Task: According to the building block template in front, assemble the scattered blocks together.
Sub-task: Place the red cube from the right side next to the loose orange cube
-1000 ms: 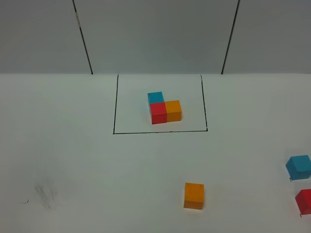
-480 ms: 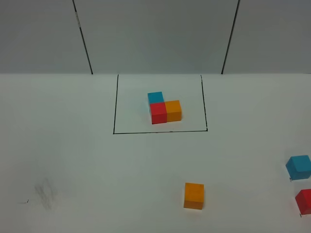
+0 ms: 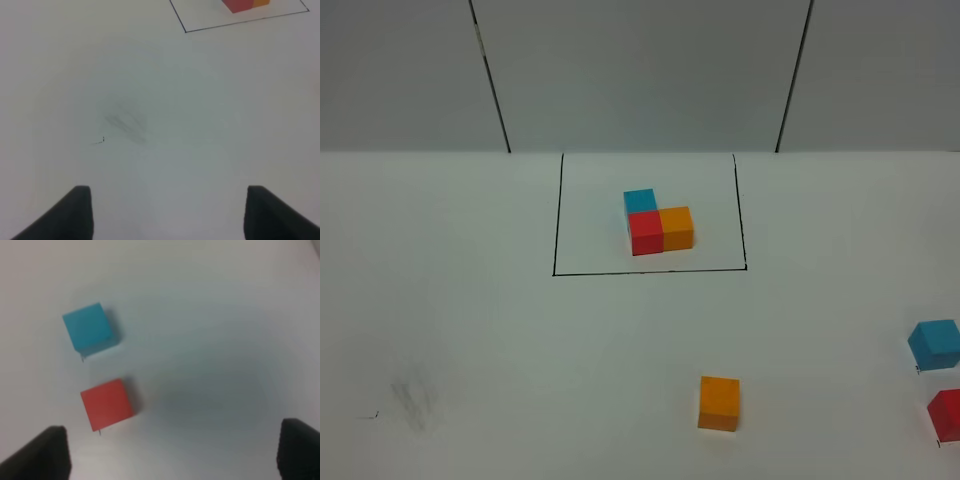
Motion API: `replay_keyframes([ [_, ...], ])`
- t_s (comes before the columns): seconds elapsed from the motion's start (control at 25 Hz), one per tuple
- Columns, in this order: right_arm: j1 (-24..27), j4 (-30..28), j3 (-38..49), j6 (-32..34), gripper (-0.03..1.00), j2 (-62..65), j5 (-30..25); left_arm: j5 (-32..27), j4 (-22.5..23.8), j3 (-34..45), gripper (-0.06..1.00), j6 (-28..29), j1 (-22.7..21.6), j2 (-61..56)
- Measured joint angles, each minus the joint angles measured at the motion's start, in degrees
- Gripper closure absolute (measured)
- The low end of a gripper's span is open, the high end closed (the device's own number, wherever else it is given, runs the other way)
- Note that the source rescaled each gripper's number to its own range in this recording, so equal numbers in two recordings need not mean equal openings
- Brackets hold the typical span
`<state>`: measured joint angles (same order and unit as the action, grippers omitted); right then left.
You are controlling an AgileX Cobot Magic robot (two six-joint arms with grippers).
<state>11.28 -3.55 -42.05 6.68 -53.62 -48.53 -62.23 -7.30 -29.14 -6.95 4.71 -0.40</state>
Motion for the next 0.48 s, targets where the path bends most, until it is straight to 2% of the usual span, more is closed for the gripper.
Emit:
replay_keyframes([
  [0.32, 0.0, 0.4, 0.0, 0.4, 0.21, -12.5, 1.0, 0.0, 0.0, 0.0, 0.41, 0.0, 0.0, 0.0],
  [0.48, 0.0, 3.5, 2.0, 0.4, 0.21, -15.6, 3.6, 0.0, 0.0, 0.0, 0.41, 0.0, 0.0, 0.0],
])
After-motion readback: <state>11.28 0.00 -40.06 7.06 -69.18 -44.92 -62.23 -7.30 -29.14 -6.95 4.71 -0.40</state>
